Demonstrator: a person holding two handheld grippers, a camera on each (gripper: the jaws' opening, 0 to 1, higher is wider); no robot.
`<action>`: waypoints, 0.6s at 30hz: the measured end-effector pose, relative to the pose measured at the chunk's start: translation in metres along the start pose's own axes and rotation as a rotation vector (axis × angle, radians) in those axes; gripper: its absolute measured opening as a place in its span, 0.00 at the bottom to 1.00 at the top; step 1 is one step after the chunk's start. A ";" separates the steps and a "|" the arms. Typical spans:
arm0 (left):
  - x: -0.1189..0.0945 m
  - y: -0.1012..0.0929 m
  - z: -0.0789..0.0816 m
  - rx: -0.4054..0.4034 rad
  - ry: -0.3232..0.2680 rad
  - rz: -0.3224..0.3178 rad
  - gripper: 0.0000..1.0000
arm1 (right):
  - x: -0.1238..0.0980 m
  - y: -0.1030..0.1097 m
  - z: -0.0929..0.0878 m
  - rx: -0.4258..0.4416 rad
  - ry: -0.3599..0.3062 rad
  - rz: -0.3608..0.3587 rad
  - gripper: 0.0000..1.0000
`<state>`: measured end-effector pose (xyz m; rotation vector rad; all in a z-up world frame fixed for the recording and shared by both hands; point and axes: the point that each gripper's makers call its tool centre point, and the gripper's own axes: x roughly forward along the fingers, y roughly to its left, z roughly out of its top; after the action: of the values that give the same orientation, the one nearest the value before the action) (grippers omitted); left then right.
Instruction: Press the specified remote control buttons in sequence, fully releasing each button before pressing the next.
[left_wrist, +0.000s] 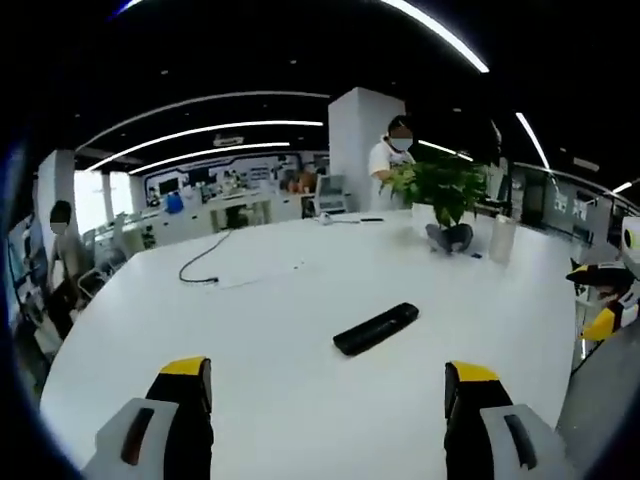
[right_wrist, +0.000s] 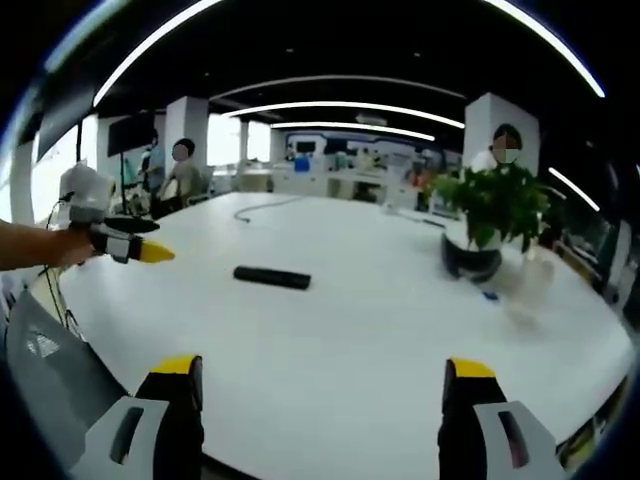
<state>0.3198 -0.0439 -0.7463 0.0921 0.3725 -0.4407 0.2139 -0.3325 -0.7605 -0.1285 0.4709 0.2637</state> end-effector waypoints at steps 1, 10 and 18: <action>-0.006 0.000 0.001 0.002 -0.003 0.009 1.00 | 0.000 0.000 0.001 0.001 -0.004 -0.002 0.99; -0.057 -0.005 -0.011 -0.048 -0.026 0.081 1.00 | -0.001 -0.001 0.002 -0.012 -0.010 -0.014 0.99; -0.095 0.019 -0.014 0.036 -0.075 0.243 1.00 | -0.002 -0.001 0.004 -0.009 -0.022 -0.013 0.99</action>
<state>0.2435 0.0136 -0.7235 0.1537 0.2756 -0.2101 0.2138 -0.3331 -0.7560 -0.1376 0.4470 0.2542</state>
